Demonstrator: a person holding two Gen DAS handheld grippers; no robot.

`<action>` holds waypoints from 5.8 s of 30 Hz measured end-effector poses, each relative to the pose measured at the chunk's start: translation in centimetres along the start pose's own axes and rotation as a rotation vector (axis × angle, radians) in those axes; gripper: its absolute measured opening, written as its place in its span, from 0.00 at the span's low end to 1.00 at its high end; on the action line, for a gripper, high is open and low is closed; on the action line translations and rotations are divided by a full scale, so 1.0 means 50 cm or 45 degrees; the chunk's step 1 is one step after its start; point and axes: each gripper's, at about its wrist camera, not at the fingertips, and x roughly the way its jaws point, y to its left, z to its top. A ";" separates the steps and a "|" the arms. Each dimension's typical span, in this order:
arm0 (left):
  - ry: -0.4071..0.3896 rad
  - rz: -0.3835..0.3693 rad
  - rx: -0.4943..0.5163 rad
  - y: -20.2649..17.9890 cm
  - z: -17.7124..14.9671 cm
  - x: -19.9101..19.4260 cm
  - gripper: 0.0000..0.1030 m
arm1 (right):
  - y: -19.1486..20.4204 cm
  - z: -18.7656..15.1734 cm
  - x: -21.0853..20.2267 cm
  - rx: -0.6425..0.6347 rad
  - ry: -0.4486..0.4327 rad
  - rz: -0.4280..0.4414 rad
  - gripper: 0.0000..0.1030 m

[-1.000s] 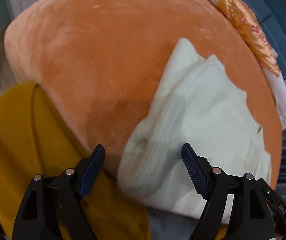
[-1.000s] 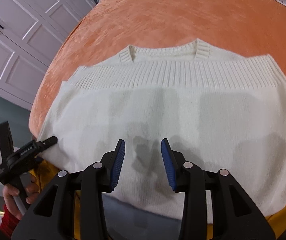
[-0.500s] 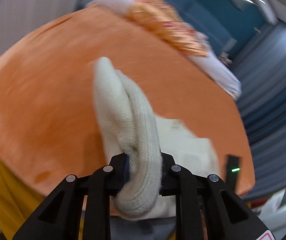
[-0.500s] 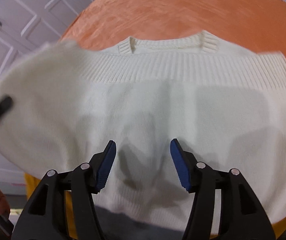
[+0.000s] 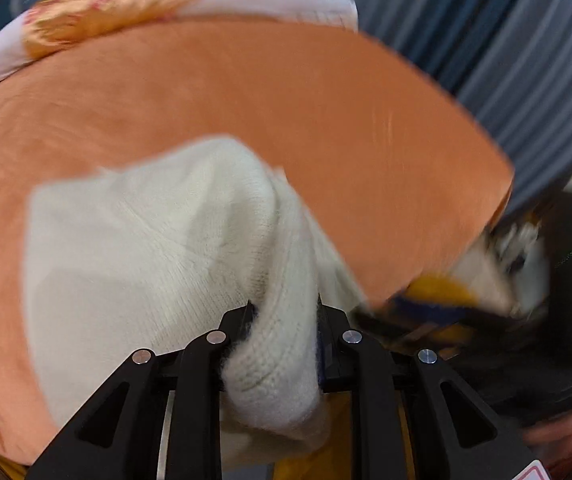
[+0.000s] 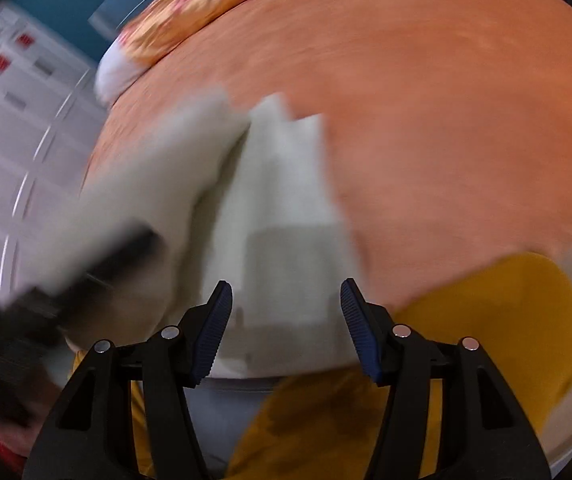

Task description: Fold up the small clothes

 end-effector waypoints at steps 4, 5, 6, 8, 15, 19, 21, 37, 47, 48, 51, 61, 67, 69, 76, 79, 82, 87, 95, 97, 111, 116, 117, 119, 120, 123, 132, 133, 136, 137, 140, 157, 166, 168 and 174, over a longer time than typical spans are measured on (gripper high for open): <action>0.043 0.095 0.135 -0.028 -0.025 0.057 0.18 | -0.062 -0.002 -0.031 0.110 -0.044 0.004 0.54; 0.032 0.116 0.162 -0.033 -0.028 0.051 0.22 | -0.069 -0.002 -0.037 0.124 -0.055 0.009 0.54; 0.023 0.126 0.171 -0.039 -0.030 0.042 0.26 | -0.074 -0.001 -0.040 0.126 -0.059 0.015 0.54; -0.002 0.139 0.164 -0.036 -0.043 0.003 0.45 | -0.067 0.005 -0.042 0.114 -0.066 0.043 0.54; -0.116 0.259 0.174 0.022 -0.131 -0.148 0.83 | -0.005 0.053 -0.018 0.042 -0.036 0.204 0.57; 0.004 0.318 0.119 0.082 -0.178 -0.145 0.83 | 0.026 0.061 0.017 0.038 0.047 0.273 0.60; 0.061 0.338 0.085 0.104 -0.188 -0.137 0.83 | 0.043 0.063 0.043 0.020 0.100 0.271 0.63; 0.202 0.495 -0.036 0.180 -0.220 -0.075 0.73 | -0.064 0.049 0.083 0.098 0.116 0.218 0.24; 0.183 0.497 -0.048 0.170 -0.206 -0.081 0.72 | 0.016 0.034 -0.074 -0.182 -0.045 0.186 0.46; 0.183 0.496 -0.054 0.179 -0.202 -0.079 0.72 | 0.028 0.028 -0.068 -0.228 -0.027 0.183 0.46; 0.180 0.494 -0.070 0.174 -0.207 -0.081 0.72 | 0.039 0.013 -0.028 -0.293 0.039 0.134 0.51; 0.159 0.486 -0.105 0.187 -0.208 -0.085 0.72 | 0.019 0.007 0.028 -0.320 0.147 0.168 0.21; 0.166 0.470 -0.177 0.213 -0.215 -0.086 0.71 | 0.017 0.028 -0.094 -0.201 -0.057 0.382 0.08; 0.184 0.471 -0.165 0.209 -0.216 -0.078 0.71 | -0.014 0.024 -0.084 -0.171 -0.058 0.316 0.07; 0.255 0.458 -0.095 0.207 -0.243 -0.077 0.68 | -0.046 -0.032 0.045 -0.287 0.096 -0.074 0.08; 0.241 0.411 -0.123 0.216 -0.251 -0.107 0.67 | -0.040 -0.028 0.045 -0.304 0.112 -0.089 0.09; 0.187 0.437 -0.087 0.202 -0.249 -0.156 0.66 | -0.037 -0.026 0.020 -0.290 0.114 -0.081 0.15; 0.056 0.433 -0.103 0.172 -0.227 -0.216 0.66 | -0.004 -0.004 -0.073 -0.287 -0.033 -0.045 0.16; -0.030 0.420 -0.161 0.168 -0.169 -0.220 0.66 | 0.169 -0.059 0.007 -0.547 0.105 0.100 0.16; -0.031 0.416 -0.169 0.171 -0.161 -0.214 0.66 | 0.182 -0.101 0.078 -0.578 0.219 0.075 0.16; 0.015 0.427 -0.177 0.174 -0.123 -0.136 0.69 | 0.094 0.049 -0.024 -0.341 -0.021 0.092 0.16; 0.005 0.426 -0.199 0.179 -0.117 -0.111 0.76 | 0.025 0.115 0.074 -0.228 0.032 -0.031 0.14; 0.009 0.409 -0.210 0.181 -0.117 -0.109 0.76 | 0.009 0.121 0.112 -0.227 0.082 -0.079 0.12; 0.011 0.413 -0.233 0.184 -0.117 -0.109 0.76 | 0.009 0.116 0.131 -0.226 0.068 -0.094 0.12; 0.010 0.418 -0.231 0.182 -0.116 -0.109 0.76 | 0.018 0.120 0.120 -0.229 0.066 -0.096 0.13; 0.009 0.425 -0.229 0.177 -0.114 -0.106 0.76 | 0.050 0.119 0.067 -0.247 -0.033 -0.084 0.14; 0.011 0.427 -0.243 0.173 -0.114 -0.100 0.77 | 0.051 0.042 0.086 -0.301 0.061 -0.093 0.15; 0.006 0.437 -0.240 0.172 -0.114 -0.102 0.77 | 0.050 0.044 0.080 -0.291 0.053 -0.085 0.16; 0.005 0.444 -0.234 0.170 -0.114 -0.104 0.77 | 0.057 0.044 0.037 -0.268 0.019 -0.039 0.16; 0.004 0.443 -0.237 0.170 -0.115 -0.104 0.77 | 0.063 0.040 0.016 -0.275 0.006 -0.028 0.16; 0.000 0.444 -0.247 0.169 -0.115 -0.103 0.77 | 0.070 0.015 -0.004 -0.310 0.007 -0.030 0.16; -0.021 0.447 -0.272 0.159 -0.118 -0.111 0.79 | 0.019 -0.007 0.021 -0.220 0.057 -0.034 0.16; 0.000 0.458 -0.247 0.155 -0.121 -0.104 0.80 | 0.025 0.042 0.106 -0.259 0.052 -0.095 0.12; 0.005 0.454 -0.254 0.156 -0.122 -0.110 0.81 | 0.037 0.051 0.089 -0.270 0.059 -0.094 0.13; 0.040 0.351 -0.400 0.181 -0.120 -0.108 0.84 | 0.037 0.038 0.024 -0.261 -0.066 -0.068 0.75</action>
